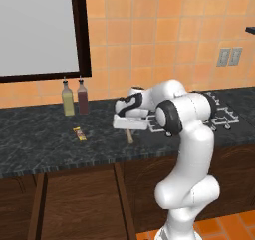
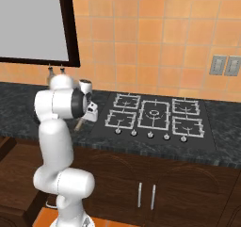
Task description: Pick the pizza cutter from the drawer and place it on the counter.
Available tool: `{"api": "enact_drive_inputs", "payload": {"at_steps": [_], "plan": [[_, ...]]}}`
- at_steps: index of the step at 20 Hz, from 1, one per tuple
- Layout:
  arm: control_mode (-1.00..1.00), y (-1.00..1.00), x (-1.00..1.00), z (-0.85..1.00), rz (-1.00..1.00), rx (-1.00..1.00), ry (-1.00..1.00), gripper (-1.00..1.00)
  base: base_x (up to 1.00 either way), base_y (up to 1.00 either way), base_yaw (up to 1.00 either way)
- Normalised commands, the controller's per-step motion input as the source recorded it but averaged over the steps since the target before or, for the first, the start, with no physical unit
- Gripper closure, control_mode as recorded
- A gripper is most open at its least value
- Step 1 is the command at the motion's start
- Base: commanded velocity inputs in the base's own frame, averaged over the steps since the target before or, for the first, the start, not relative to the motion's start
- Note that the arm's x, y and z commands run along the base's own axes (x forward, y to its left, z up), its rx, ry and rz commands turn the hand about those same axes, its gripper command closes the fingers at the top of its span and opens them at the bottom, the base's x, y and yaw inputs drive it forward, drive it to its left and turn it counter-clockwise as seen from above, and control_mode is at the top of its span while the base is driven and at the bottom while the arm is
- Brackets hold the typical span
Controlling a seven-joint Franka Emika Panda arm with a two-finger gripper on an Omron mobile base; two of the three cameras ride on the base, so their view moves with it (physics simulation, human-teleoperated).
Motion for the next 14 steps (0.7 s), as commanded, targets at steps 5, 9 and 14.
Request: {"api": "enact_drive_inputs", "payload": {"at_steps": [5, 9, 14], "plan": [[-1.0, 0.04, 0.66, -0.57, 0.0, -0.05, -0.05, 1.0, 0.0, 0.0, 0.0], [-1.0, 0.03, 0.05, 0.0, 0.0, 0.0, 0.0, -1.0, 0.0, 0.0, 0.0], [-1.0, 0.0, -0.05, 0.11, 0.0, 0.0, -0.05, -1.0, 0.0, 0.0, 0.0]]}}
